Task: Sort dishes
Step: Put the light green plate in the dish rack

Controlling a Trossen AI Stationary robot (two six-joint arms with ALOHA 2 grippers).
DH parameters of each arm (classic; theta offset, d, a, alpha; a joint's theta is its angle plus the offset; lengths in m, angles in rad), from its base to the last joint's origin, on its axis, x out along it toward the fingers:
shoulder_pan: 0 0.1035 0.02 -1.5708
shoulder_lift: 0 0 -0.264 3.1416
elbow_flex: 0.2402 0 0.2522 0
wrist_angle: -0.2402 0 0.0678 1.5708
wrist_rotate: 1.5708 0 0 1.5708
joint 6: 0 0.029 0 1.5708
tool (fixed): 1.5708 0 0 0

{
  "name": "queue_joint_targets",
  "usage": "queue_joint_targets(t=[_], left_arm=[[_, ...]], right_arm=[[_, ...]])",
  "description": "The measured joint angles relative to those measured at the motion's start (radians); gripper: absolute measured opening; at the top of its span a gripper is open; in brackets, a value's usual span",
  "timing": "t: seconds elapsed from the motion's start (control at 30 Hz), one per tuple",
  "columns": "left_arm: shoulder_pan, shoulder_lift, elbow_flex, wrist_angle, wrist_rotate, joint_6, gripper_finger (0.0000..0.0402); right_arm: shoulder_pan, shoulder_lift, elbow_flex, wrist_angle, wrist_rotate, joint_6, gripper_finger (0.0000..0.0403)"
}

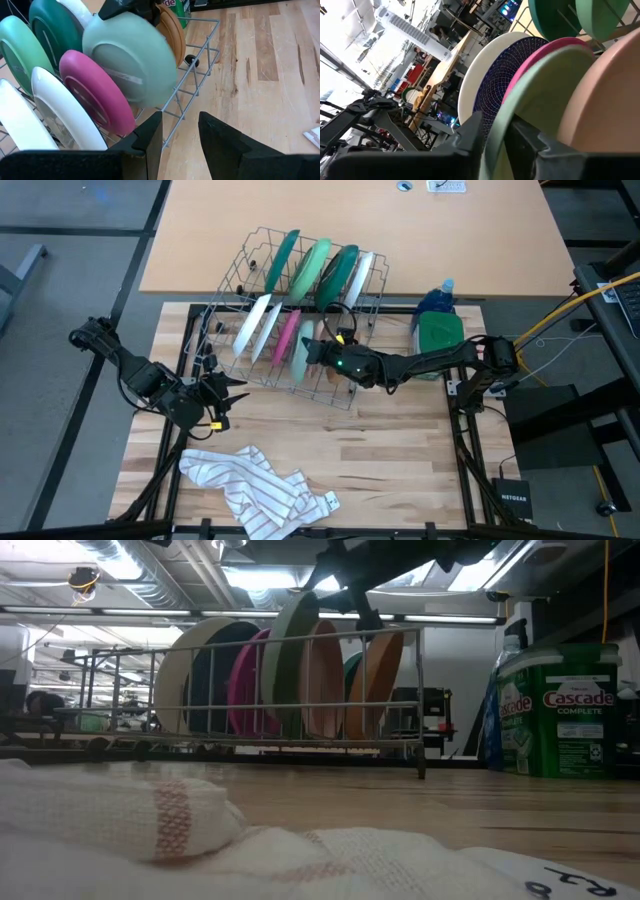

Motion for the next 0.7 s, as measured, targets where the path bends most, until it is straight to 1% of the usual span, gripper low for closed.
queue_joint_targets(t=[0.13,0.23,0.37,0.47,0.7], left_arm=[[0.0,0.0,0.0,0.0,0.0,0.0,0.0118],[0.0,0.0,0.0,-0.001,0.0,0.0,0.0118],[0.0,0.0,0.0,-0.001,0.0,0.0,0.0118],[0.0,0.0,0.0,-0.001,0.0,0.0,0.0118],[0.0,0.0,0.0,0.0,0.0,0.0,0.0118]], right_arm=[[0.0,0.0,0.0,0.0,0.0,-0.002,0.01],[0.0,-0.005,-0.001,-0.008,0.003,-0.009,0.0106],[0.0,-0.007,-0.001,0.005,0.074,-0.011,0.0107],[-0.007,-0.008,-0.001,-0.005,0.085,-0.012,0.0107],[-0.015,-0.009,-0.001,-0.029,-0.066,0.008,0.0108]])
